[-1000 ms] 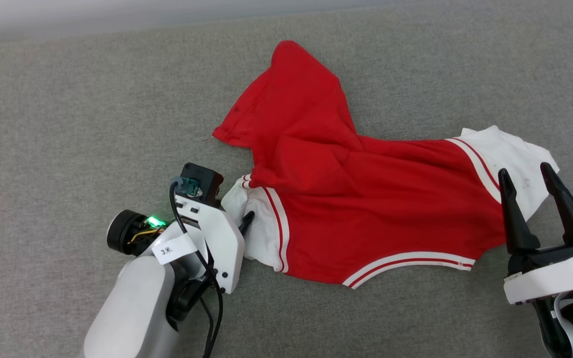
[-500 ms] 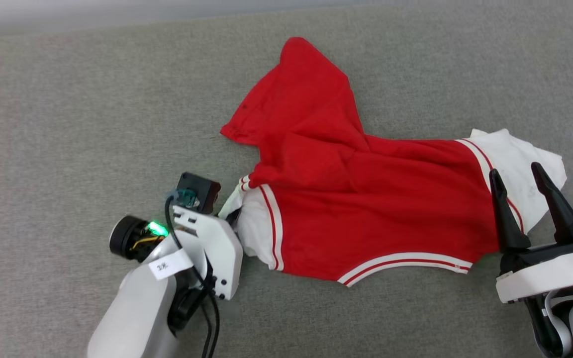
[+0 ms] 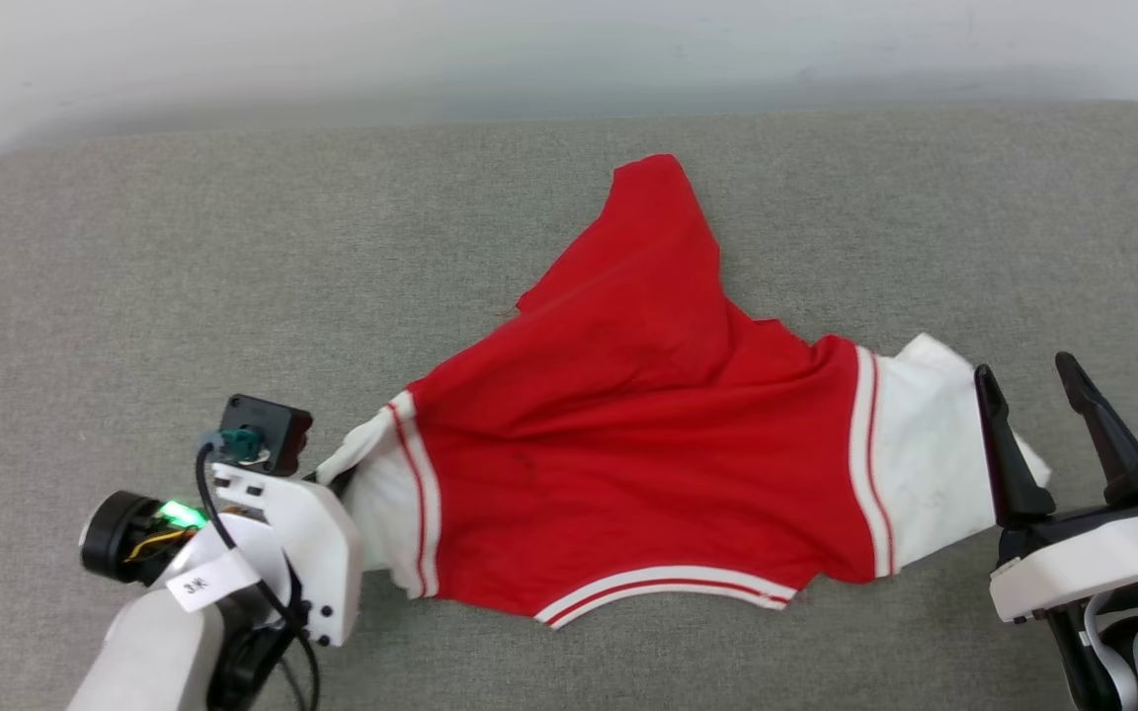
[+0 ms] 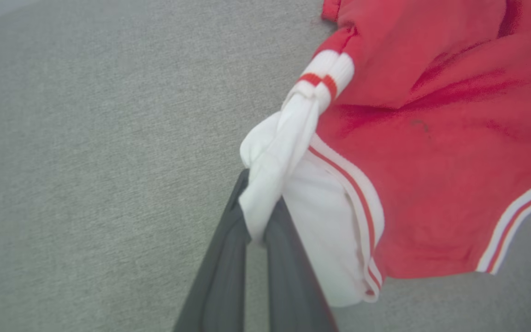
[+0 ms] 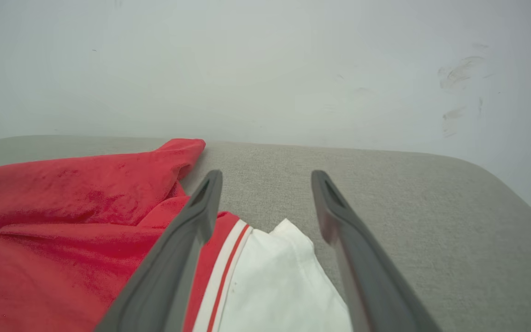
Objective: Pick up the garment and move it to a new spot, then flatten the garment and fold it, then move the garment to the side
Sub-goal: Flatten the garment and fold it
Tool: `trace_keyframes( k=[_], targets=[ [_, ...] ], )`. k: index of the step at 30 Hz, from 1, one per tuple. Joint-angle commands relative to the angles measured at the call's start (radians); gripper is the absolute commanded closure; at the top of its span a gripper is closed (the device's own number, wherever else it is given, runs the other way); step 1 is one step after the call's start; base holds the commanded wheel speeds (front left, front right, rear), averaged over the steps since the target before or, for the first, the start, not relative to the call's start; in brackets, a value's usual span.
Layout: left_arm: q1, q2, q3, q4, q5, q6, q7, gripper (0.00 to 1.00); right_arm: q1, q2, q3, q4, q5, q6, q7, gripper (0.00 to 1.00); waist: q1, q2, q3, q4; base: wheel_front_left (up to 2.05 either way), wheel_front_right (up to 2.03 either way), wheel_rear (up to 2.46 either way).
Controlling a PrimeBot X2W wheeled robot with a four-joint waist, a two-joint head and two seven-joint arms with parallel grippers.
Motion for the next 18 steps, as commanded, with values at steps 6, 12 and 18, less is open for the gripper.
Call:
trace_keyframes(
  k=[6, 12, 18],
  targets=[
    [0.001, 0.074, 0.003, 0.020, -0.026, -0.032, 0.090, 1.00, -0.006, 0.010, 0.010, 0.012, -0.015, -0.001, 0.012, 0.00, 0.0000, -0.0001, 0.015, 0.002, 0.00, 0.00, 0.00],
    [-0.050, 0.128, -0.009, 0.089, -0.032, -0.054, 0.119, 0.00, -0.027, 0.018, 0.013, 0.021, -0.018, -0.001, 0.010, 0.00, 0.0000, -0.0001, 0.041, -0.008, 0.00, 0.00, 0.00],
    [-0.086, 0.140, 0.010, 0.140, 0.024, -0.013, 0.013, 0.00, -0.020, 0.022, 0.006, 0.034, -0.020, -0.001, 0.007, 0.00, 0.0000, -0.0001, 0.027, -0.002, 0.00, 0.00, 0.00]
  ],
)
